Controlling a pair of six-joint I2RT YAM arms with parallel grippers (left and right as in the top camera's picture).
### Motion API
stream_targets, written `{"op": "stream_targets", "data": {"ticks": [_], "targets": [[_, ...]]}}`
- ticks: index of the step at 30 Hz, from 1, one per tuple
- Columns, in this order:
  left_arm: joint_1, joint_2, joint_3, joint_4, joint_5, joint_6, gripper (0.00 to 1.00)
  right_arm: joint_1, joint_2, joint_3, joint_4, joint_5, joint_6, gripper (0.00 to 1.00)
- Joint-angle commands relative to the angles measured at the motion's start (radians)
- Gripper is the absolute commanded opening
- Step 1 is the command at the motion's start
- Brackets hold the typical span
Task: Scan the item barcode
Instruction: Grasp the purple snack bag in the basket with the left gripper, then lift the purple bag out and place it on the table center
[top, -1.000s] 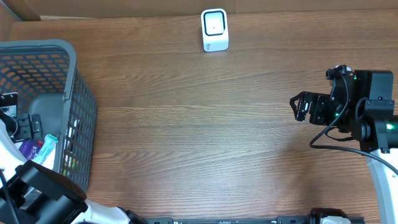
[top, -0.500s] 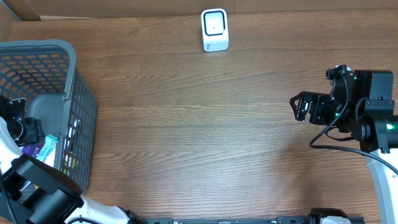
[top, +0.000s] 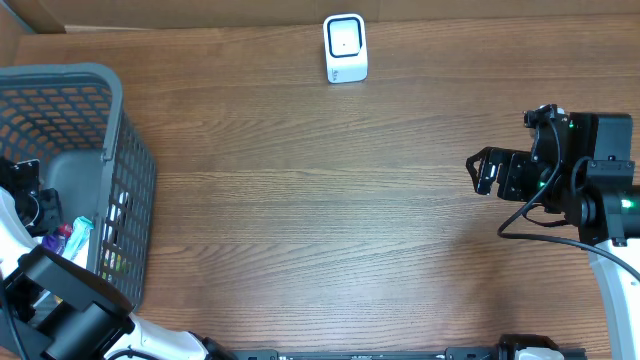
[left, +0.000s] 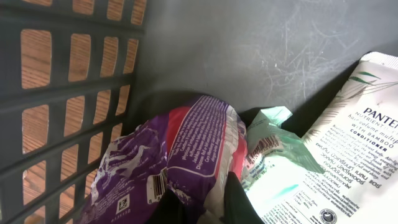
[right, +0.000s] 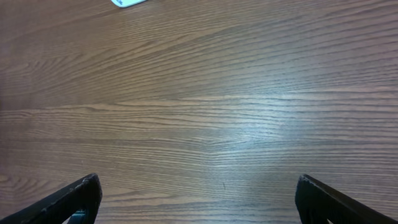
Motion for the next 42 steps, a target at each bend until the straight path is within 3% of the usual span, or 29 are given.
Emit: {"op": "stream_targets", "data": {"ticks": [1, 4, 8, 16, 22, 32, 42], "targets": [[-0.016, -0.002, -0.003, -0.007, 0.014, -0.084, 0.04, 0.004, -0.002, 0.024, -0.002, -0.01, 0.0, 1.0], [-0.044, -0.013, 0.065, -0.021, 0.014, -0.182, 0.04, 0.004, -0.002, 0.024, -0.003, -0.011, 0.0, 1.0], [-0.122, -0.022, 0.311, -0.116, 0.028, -0.364, 0.04, 0.004, -0.002, 0.024, -0.004, -0.024, 0.0, 1.0], [-0.301, -0.07, 0.783, -0.337, 0.062, -0.516, 0.04, 0.004, -0.002, 0.024, -0.001, -0.024, 0.0, 1.0], [-0.513, -0.177, 0.966, -0.404, 0.013, -0.591, 0.04, 0.004, -0.002, 0.024, -0.003, -0.024, 0.0, 1.0], [-1.005, -0.195, 0.908, -0.536, 0.013, -0.73, 0.04, 0.004, -0.002, 0.024, -0.005, -0.024, 0.003, 1.0], [-1.246, 0.011, 0.572, -0.517, 0.013, -0.792, 0.04, 0.004, -0.002, 0.024, -0.002, -0.024, 0.003, 1.0]]}}
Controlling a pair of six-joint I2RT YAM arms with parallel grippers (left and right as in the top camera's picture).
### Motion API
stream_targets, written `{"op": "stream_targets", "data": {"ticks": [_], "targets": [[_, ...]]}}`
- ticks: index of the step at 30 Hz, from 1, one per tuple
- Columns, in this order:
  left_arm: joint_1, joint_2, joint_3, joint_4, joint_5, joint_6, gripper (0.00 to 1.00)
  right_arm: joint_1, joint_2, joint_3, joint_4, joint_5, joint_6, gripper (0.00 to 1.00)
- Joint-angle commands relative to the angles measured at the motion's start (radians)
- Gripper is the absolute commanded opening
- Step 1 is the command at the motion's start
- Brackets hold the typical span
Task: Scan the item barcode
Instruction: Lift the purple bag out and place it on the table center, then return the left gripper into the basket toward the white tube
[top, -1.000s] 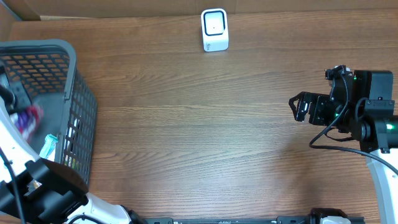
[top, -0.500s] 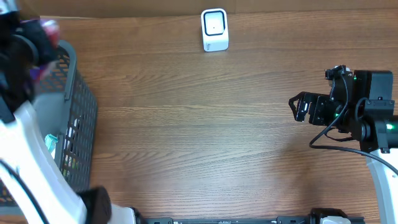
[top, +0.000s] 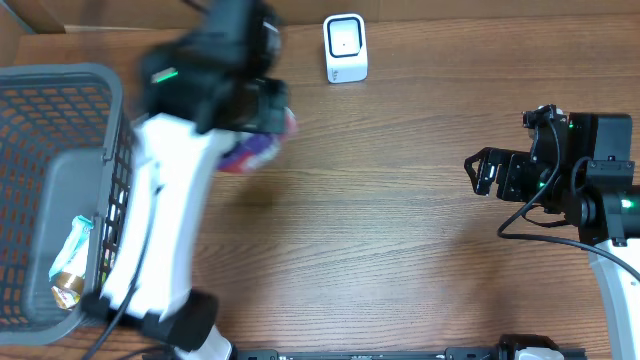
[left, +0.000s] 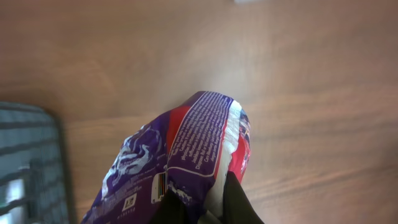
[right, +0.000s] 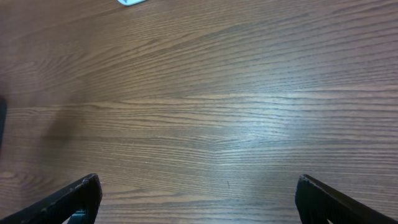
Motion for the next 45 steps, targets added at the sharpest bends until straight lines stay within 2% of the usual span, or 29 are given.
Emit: {"op": "stream_targets", "data": {"ticks": [1, 3, 8, 13, 15, 16, 18, 19, 22, 23, 27, 31, 34, 39, 45], "targets": [[-0.05, 0.081, -0.122, 0.028, -0.01, -0.039, 0.04, 0.004, -0.002, 0.024, 0.002, -0.006, 0.003, 1.0], [-0.064, 0.149, -0.191, 0.055, -0.01, -0.051, 0.04, 0.004, -0.002, 0.024, -0.003, -0.006, 0.003, 1.0], [-0.069, 0.269, -0.236, 0.085, 0.017, -0.093, 0.04, 0.004, -0.002, 0.024, -0.006, -0.006, 0.003, 1.0], [-0.069, 0.333, -0.236, 0.087, 0.203, -0.09, 0.04, 0.004, -0.002, 0.024, -0.006, -0.006, 0.003, 0.99], [-0.069, 0.33, -0.235, 0.095, 0.248, -0.085, 0.11, 0.004, -0.002, 0.024, -0.005, -0.006, 0.003, 0.99], [-0.069, 0.329, -0.232, 0.099, 0.269, -0.079, 0.2, 0.004, -0.002, 0.024, -0.005, -0.006, 0.003, 0.99], [-0.069, 0.329, -0.219, 0.098, 0.287, -0.079, 0.64, 0.004, -0.002, 0.024, -0.005, -0.006, 0.003, 0.99], [-0.069, 0.329, -0.209, 0.098, 0.286, -0.076, 0.76, 0.004, -0.002, 0.024, -0.005, -0.006, 0.003, 0.99], [-0.069, 0.329, -0.151, 0.079, 0.283, -0.034, 0.91, 0.004, -0.002, 0.024, -0.005, -0.006, 0.003, 0.99], [-0.068, 0.329, -0.116, 0.066, 0.276, -0.023, 0.99, 0.004, -0.002, 0.024, -0.005, -0.006, 0.003, 0.99], [-0.054, 0.326, 0.114, -0.026, 0.19, -0.016, 0.99, 0.004, -0.002, 0.024, -0.005, -0.006, 0.003, 0.99], [-0.008, 0.295, 0.441, -0.1, 0.146, 0.011, 1.0, 0.004, -0.002, 0.024, -0.006, -0.006, 0.003, 0.99], [0.043, 0.226, 0.541, -0.1, 0.13, 0.024, 1.0, 0.004, -0.002, 0.024, -0.01, -0.006, 0.003, 0.99], [0.215, 0.067, 0.564, -0.1, 0.124, 0.041, 1.0, 0.004, -0.002, 0.024, -0.009, -0.006, 0.003, 0.99], [0.559, -0.145, 0.422, -0.1, 0.121, 0.032, 1.0, 0.004, -0.002, 0.024, -0.014, -0.006, 0.003, 0.97]]}}
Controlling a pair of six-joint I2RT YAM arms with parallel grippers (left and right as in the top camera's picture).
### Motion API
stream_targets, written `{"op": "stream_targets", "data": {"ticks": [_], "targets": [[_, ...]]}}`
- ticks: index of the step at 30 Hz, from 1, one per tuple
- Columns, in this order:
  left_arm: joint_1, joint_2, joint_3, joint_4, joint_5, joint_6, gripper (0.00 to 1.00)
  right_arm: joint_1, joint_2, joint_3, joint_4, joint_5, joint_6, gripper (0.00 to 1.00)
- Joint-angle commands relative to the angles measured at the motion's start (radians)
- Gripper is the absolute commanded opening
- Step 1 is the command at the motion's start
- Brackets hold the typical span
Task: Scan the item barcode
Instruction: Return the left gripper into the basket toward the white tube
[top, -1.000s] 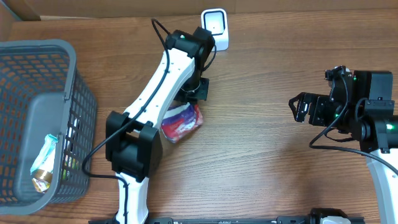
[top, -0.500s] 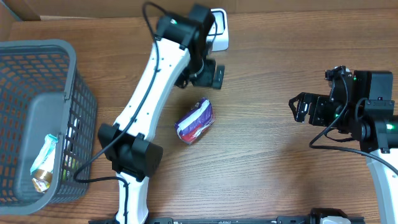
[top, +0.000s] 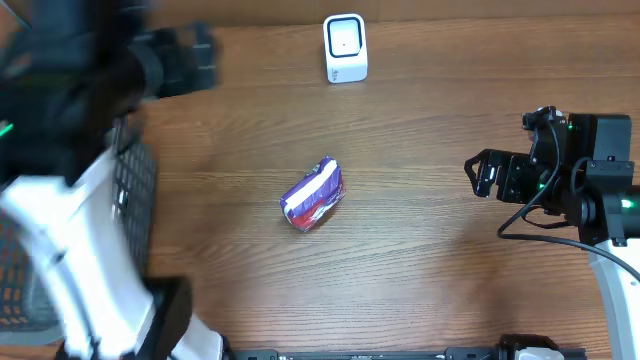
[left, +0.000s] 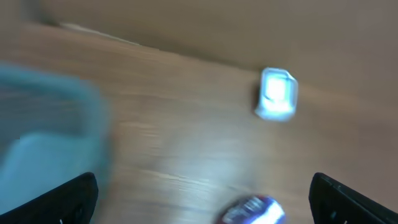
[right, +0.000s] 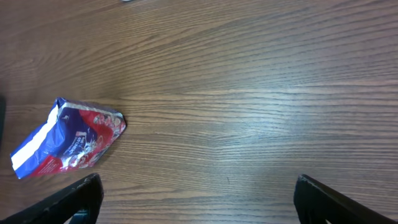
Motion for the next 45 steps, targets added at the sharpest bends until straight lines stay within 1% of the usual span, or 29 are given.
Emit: {"op": "stream_targets", "data": {"ticks": [1, 4, 6, 8, 9, 12, 14, 15, 19, 24, 26, 27, 31, 33, 37, 41, 45], "targets": [[0.216, -0.142, -0.134, -0.006, -0.01, 0.019, 1.0, 0.004, -0.002, 0.024, 0.002, -0.006, 0.001, 0.97], [0.389, -0.223, -0.278, -0.006, -0.005, 0.015, 1.0, 0.004, -0.002, 0.024, 0.006, -0.006, 0.0, 0.97], [0.533, -0.274, -0.397, -0.006, -0.004, 0.014, 1.0, 0.004, -0.002, 0.024, 0.012, -0.006, 0.0, 0.98], [0.633, -0.302, -0.495, 0.0, 0.042, 0.0, 1.0, 0.004, -0.002, 0.024, 0.017, -0.006, 0.0, 0.98], [0.708, -0.314, -0.587, 0.027, 0.081, 0.001, 1.0, 0.004, -0.002, 0.024, 0.02, -0.006, 0.0, 0.98], [0.768, -0.315, -0.738, 0.099, 0.093, 0.0, 1.0, 0.004, -0.002, 0.024, 0.025, -0.006, -0.003, 0.98], [0.781, -0.314, -0.832, 0.159, 0.092, 0.0, 1.0, 0.004, -0.002, 0.024, 0.027, -0.006, -0.004, 0.98], [0.79, -0.308, -0.926, 0.218, 0.084, 0.002, 1.0, 0.004, -0.002, 0.024, 0.027, -0.006, -0.003, 0.98], [0.79, -0.291, -1.084, 0.31, 0.063, 0.006, 1.0, 0.004, -0.002, 0.024, 0.022, -0.006, -0.003, 0.98], [0.79, -0.258, -1.256, 0.448, 0.061, 0.063, 1.0, 0.004, -0.002, 0.024, 0.026, -0.006, -0.003, 0.98], [0.79, -0.237, -1.32, 0.514, 0.062, 0.103, 1.0, 0.004, -0.002, 0.024, 0.029, -0.006, -0.003, 0.98], [0.789, -0.217, -1.369, 0.565, 0.061, 0.142, 1.0, 0.004, -0.002, 0.024, 0.034, -0.006, -0.003, 0.98], [0.788, -0.167, -1.432, 0.615, 0.046, 0.223, 0.99, 0.004, -0.002, 0.024, 0.042, -0.006, -0.003, 0.98], [0.788, -0.142, -1.444, 0.618, 0.029, 0.253, 0.96, 0.004, -0.002, 0.024, 0.042, -0.006, -0.003, 0.98], [0.788, -0.095, -1.445, 0.637, 0.021, 0.277, 0.88, 0.004, -0.002, 0.024, 0.042, -0.006, -0.003, 0.98], [0.788, -0.062, -1.445, 0.679, 0.012, 0.323, 0.87, 0.004, -0.002, 0.024, 0.041, -0.006, -0.003, 0.98], [0.788, -0.023, -1.445, 0.701, 0.01, 0.375, 0.82, 0.004, -0.002, 0.024, 0.041, -0.006, -0.003, 0.98]]}}
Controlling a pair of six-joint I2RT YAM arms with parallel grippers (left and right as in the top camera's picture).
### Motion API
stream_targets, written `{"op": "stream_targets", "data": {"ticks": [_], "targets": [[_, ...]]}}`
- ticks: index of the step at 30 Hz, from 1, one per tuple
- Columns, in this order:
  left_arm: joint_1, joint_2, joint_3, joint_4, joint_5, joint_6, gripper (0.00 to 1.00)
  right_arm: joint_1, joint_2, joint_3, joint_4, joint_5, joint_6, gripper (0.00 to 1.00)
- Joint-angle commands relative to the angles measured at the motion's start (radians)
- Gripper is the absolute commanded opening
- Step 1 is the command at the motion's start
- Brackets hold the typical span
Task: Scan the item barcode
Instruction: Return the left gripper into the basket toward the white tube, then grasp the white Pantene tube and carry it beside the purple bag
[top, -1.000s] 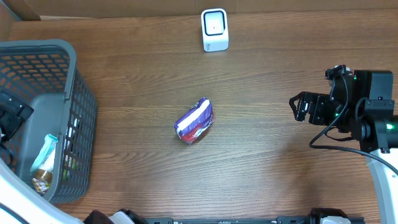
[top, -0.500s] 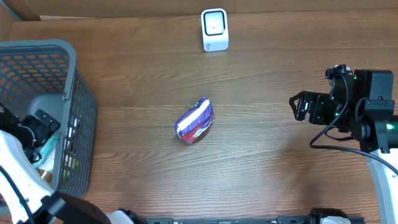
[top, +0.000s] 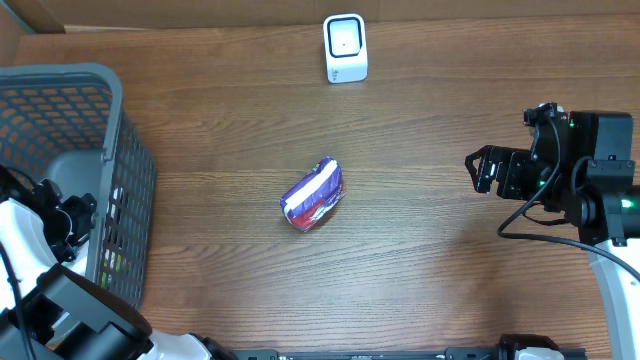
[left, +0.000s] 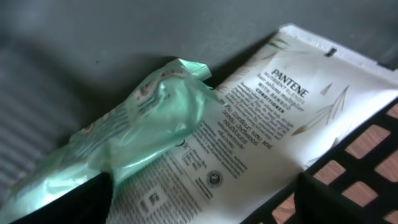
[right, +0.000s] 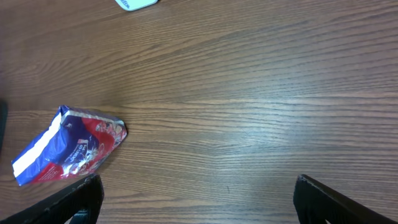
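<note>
A purple, red and white snack packet (top: 312, 195) lies in the middle of the wooden table, apart from both grippers; the right wrist view shows the packet (right: 68, 152) at its lower left. The white barcode scanner (top: 345, 47) stands at the table's far edge. My left gripper (top: 62, 212) is down inside the grey basket (top: 100, 72), open (left: 202, 205) over a green packet (left: 143, 124) and a white Pantene sachet (left: 280, 112). My right gripper (top: 478, 170) hangs open (right: 198, 202) at the right, holding nothing.
The basket's lattice wall (left: 367, 149) stands close on the right of the left gripper. A corner of the scanner (right: 137, 3) shows at the top of the right wrist view. Bare wood (top: 420, 260) lies between the packet and the right arm.
My left arm was raised over the table's left side with its gripper open; now that gripper is down inside the basket, still open. The purple packet and the right arm have not moved.
My left gripper was shut on the purple packet inside the basket. Then it held the packet over the table near the scanner. Then the packet lay on the table's middle with the gripper open above. Now the gripper is back in the basket.
</note>
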Motion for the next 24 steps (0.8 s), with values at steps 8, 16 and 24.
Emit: {"op": "stream_targets", "data": {"ticks": [8, 16, 24], "targets": [[0.004, 0.132, -0.008, 0.003, -0.014, 0.079, 0.72, 0.004, -0.002, 0.024, 0.004, -0.006, -0.001, 0.98], [0.004, 0.138, 0.001, 0.018, -0.021, 0.079, 0.04, 0.004, -0.002, 0.024, 0.002, -0.006, -0.001, 0.98], [-0.002, 0.137, 0.237, -0.108, -0.009, 0.017, 0.04, 0.004, -0.002, 0.024, 0.002, -0.006, -0.001, 0.98]]}}
